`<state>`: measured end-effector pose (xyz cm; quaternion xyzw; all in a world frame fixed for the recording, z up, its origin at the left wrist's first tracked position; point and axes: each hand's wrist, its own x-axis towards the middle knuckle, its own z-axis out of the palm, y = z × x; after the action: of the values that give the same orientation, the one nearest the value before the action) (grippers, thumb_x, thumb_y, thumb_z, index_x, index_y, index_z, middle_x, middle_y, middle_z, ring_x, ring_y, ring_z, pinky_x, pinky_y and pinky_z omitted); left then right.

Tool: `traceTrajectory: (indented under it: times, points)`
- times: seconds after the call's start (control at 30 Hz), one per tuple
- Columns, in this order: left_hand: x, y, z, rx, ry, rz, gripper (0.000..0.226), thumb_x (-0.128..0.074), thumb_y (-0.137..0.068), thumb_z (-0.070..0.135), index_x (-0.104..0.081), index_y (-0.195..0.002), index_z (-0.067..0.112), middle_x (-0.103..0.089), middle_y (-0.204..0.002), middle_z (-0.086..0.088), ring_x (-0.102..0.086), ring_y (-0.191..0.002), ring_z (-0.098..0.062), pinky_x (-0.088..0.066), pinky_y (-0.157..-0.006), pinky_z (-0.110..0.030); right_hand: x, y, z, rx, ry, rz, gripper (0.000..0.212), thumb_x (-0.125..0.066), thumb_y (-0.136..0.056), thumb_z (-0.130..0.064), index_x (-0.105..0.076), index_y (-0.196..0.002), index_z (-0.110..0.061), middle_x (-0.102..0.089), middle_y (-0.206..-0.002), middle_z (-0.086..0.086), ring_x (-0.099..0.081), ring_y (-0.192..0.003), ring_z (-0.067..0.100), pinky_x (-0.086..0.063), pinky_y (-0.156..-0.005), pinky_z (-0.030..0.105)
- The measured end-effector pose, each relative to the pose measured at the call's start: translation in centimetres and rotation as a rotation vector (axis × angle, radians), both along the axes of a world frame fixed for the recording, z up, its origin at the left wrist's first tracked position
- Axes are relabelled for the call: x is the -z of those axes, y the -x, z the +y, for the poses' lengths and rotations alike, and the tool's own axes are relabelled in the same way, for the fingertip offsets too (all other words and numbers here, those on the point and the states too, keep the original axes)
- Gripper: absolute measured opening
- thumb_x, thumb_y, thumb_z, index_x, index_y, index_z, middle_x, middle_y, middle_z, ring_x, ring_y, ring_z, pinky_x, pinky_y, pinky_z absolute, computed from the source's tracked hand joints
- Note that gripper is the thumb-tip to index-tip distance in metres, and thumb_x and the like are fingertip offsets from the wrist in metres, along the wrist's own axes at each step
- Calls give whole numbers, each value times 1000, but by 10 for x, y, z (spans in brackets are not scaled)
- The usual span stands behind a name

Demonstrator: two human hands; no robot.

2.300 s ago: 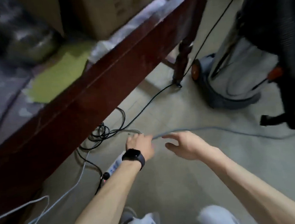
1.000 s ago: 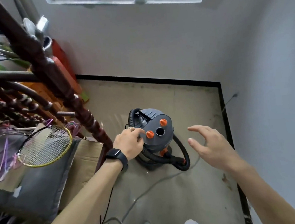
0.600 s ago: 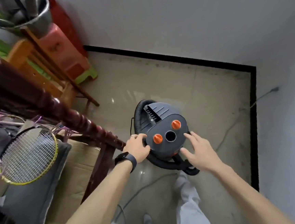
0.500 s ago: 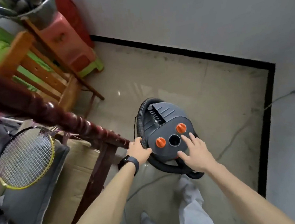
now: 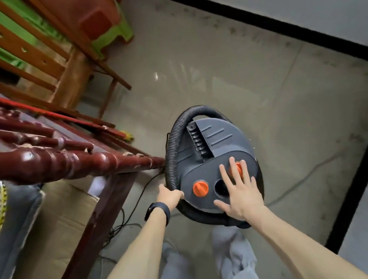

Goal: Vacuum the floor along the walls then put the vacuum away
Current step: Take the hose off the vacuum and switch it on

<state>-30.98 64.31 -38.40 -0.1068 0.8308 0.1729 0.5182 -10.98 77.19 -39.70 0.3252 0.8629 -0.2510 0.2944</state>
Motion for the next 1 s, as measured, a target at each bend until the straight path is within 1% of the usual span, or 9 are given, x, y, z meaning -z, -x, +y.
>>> traceTrajectory:
  times: [0.1,0.23,0.43,0.6,0.67,0.73,0.83,0.9,1.0]
  points:
    - [5,5,2,-5,-56,26,59,-70,-48,22,-61,-104,6,-67,-96,-9,-62,-85,-25,-51,-78,-33,1,7,16,-12,-6,32,108,-49,-91,-75,19,-163,-31,47,-160,1,36,-151,34,-22,-122,60]
    - [-11,1,18,55,-149,70,28,-68,-42,33,-60,-65,19,-63,-64,9,-56,-68,-20,-43,-62,-28,-3,21,36,-30,-28,62,103,-48,-93,-73,13,-164,-32,40,-165,-1,31,-154,32,-29,-120,57]
    - [-52,-15,45,111,-253,117,28,-73,-47,43,-66,-72,34,-70,-73,14,-65,-79,-15,-49,-69,-32,-13,30,43,-44,-28,41,105,-50,-91,-72,13,-164,-31,36,-167,2,25,-156,35,-32,-121,51]
    - [-98,-27,80,26,-423,48,33,-78,-54,37,-68,-81,21,-73,-84,-3,-70,-84,-27,-58,-80,-46,-34,36,51,11,184,-45,96,-41,-95,-74,7,-166,-31,29,-170,1,22,-157,30,-17,-127,54]
    - [-118,-32,99,-169,-531,-42,31,-78,-61,28,-64,-85,14,-69,-80,-9,-68,-73,-30,-58,-77,-49,-49,32,58,273,347,24,94,-41,-96,-74,-9,-167,-23,0,-174,6,-3,-160,29,-18,-127,49]
    - [-137,-45,120,-339,-636,-154,19,-72,-75,17,-60,-86,8,-66,-73,-10,-65,-63,-30,-59,-66,-43,-62,14,60,711,467,111,92,-52,-94,-70,-27,-163,-15,-31,-166,12,-35,-150,33,-33,-119,42]
    - [-168,-75,142,-384,-700,-258,11,-67,-80,10,-56,-79,7,-61,-65,-7,-61,-55,-26,-53,-58,-36,-82,-30,43,1301,599,137,96,-71,-88,-61,-36,-156,-3,-52,-147,17,-54,-130,34,-45,-100,37]
    - [-186,-91,149,-394,-729,-305,13,-65,-80,8,-53,-74,8,-55,-63,-6,-55,-51,-24,-49,-58,-35,-97,-52,30,1513,696,161,87,-77,-85,-55,-50,-147,-2,-61,-136,13,-61,-114,32,-51,-89,39]
    - [-224,-113,150,-409,-780,-389,15,-62,-79,5,-49,-72,9,-50,-63,-4,-49,-48,-21,-47,-57,-31,-134,-78,3,1782,593,256,74,-81,-83,-37,-55,-139,3,-68,-117,23,-74,-91,32,-58,-71,39]
